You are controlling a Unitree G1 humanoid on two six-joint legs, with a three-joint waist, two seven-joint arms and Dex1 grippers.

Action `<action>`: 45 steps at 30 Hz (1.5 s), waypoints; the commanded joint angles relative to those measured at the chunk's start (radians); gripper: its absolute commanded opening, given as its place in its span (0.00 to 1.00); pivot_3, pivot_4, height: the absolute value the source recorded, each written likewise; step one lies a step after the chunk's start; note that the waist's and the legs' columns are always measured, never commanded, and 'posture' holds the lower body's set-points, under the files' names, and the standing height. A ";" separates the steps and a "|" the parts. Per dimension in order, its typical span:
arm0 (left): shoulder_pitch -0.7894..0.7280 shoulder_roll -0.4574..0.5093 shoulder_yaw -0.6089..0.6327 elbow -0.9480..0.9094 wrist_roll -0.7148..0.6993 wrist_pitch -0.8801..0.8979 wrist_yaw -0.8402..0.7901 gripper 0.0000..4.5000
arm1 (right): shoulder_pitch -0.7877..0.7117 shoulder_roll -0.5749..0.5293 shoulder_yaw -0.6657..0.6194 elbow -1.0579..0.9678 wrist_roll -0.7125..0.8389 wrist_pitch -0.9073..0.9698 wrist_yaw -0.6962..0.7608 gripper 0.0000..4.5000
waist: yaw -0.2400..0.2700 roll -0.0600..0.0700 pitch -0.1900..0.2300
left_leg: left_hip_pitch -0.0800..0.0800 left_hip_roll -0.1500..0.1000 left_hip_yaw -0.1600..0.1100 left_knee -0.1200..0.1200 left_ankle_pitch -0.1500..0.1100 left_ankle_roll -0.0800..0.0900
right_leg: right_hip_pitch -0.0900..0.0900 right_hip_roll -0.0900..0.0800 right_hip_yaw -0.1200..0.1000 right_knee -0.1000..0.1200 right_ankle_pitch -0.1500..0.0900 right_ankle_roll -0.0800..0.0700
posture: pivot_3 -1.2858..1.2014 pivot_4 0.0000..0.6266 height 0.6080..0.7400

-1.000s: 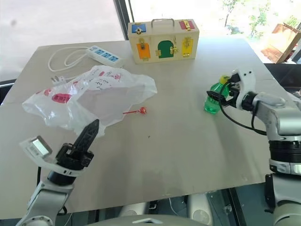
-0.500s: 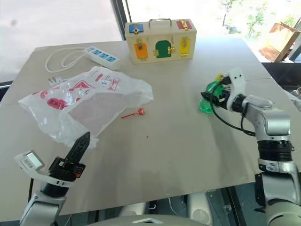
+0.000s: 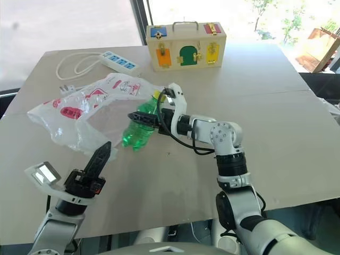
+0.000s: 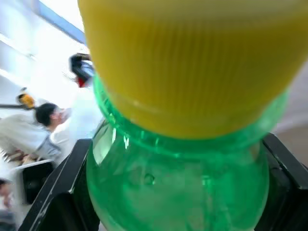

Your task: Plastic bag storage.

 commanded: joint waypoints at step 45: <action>0.009 -0.026 0.091 0.057 -0.148 -0.015 -0.015 0.00 | -0.034 -0.118 0.258 0.016 -0.215 -0.379 0.229 0.99 | -0.028 -0.001 0.001 | -0.002 0.005 0.004 -0.003 0.001 -0.002 | -0.006 0.005 0.004 0.003 0.002 0.004 | 0.52 0.24 1.00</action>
